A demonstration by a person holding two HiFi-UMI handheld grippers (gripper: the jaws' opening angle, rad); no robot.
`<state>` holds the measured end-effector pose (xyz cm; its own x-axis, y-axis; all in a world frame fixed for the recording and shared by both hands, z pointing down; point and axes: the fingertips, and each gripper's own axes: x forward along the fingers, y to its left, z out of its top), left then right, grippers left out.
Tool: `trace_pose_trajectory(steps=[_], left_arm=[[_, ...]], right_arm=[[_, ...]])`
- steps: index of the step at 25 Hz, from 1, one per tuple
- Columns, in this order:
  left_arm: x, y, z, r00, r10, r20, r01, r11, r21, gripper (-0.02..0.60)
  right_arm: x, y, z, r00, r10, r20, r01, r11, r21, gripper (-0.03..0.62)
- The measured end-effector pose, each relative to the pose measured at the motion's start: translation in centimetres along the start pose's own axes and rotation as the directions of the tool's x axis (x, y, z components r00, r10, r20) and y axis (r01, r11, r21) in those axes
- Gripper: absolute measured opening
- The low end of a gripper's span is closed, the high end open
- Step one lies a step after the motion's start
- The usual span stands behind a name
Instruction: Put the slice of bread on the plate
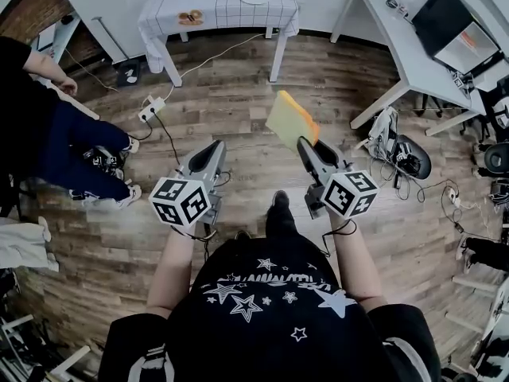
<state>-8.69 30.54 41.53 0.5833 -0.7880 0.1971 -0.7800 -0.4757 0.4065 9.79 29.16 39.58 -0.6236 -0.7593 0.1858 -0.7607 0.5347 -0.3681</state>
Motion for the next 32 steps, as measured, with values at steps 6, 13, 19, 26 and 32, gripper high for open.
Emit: trace_pose_trajectory(steps=[6,13,19,26,32], left_arm=[[-0.1,-0.5,0.6,1.0,0.007,0.01,-0.008,0.999,0.046,0.009],[5.0,-1.2,2.2,1.0,0.004,0.012,-0.005,0.995,0.102,0.009],[10.7,-1.4,3.6,1.0,0.018,0.007,-0.019,0.994,0.11,0.009],[17.2,-2.6,5.7,0.999,0.033,0.029,-0.036,0.992,0.118,0.009],[19.8,-3.0,5.9,0.996,0.079,0.045,-0.082,0.993,0.083,0.009]], right_arm=[[-0.5,-0.4,0.2,1.0,-0.005,0.0,0.005,1.0,-0.003,0.098],[0.6,-5.3,2.7,0.999,-0.008,0.04,0.007,1.0,0.014,0.097],[2.1,-10.8,4.9,0.999,-0.01,0.039,0.009,1.0,0.021,0.097],[3.3,-16.7,7.5,0.998,0.003,0.057,-0.006,0.998,0.056,0.098],[5.2,-19.8,8.4,0.999,0.043,0.032,-0.045,0.996,0.075,0.098]])
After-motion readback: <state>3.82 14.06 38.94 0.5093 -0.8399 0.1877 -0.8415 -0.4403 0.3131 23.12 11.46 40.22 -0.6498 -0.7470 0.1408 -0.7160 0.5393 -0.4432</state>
